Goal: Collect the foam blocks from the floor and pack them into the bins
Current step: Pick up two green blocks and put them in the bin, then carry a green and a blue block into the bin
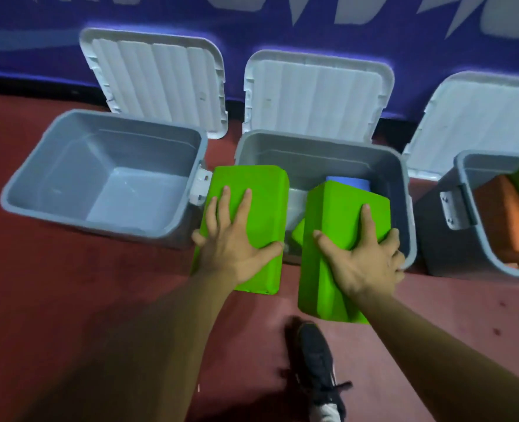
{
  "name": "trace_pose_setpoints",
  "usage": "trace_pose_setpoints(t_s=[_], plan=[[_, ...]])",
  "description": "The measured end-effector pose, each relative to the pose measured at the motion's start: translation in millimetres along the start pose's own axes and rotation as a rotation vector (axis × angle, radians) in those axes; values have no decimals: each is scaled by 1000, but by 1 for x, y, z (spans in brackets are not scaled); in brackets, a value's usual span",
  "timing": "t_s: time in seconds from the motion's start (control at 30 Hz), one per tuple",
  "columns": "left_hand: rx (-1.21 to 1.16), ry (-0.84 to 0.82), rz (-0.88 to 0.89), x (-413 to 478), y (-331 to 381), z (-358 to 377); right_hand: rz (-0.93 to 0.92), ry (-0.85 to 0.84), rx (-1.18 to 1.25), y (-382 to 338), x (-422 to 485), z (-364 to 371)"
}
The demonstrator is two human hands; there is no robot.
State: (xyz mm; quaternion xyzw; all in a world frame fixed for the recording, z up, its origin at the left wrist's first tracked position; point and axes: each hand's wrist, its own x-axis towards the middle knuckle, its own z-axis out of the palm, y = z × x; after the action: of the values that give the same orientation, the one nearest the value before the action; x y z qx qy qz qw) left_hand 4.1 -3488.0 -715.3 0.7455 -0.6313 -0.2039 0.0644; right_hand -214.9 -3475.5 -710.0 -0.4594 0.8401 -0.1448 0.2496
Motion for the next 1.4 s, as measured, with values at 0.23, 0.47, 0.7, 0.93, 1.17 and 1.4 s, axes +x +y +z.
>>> trace_pose_setpoints(t_s=[0.23, 0.47, 0.7, 0.93, 1.17, 1.4], plan=[[-18, -18, -56, 149, 74, 39, -94, -23, -1, -41, 155, 0], [-13, -11, -140, 180, 72, 69, -129, -150, -102, -53, 205, 20], [-34, 167, -116, 166, 36, 64, -202, -332, -120, -86, 189, 62], [52, 534, -38, 111, -29, 53, -376, -366, -218, -109, 126, 87], [3, 566, -213, -18, -121, 14, -643, -373, -311, -138, -4, 117], [-97, 516, -503, -231, -242, -34, -951, -502, -348, -149, -239, 166]])
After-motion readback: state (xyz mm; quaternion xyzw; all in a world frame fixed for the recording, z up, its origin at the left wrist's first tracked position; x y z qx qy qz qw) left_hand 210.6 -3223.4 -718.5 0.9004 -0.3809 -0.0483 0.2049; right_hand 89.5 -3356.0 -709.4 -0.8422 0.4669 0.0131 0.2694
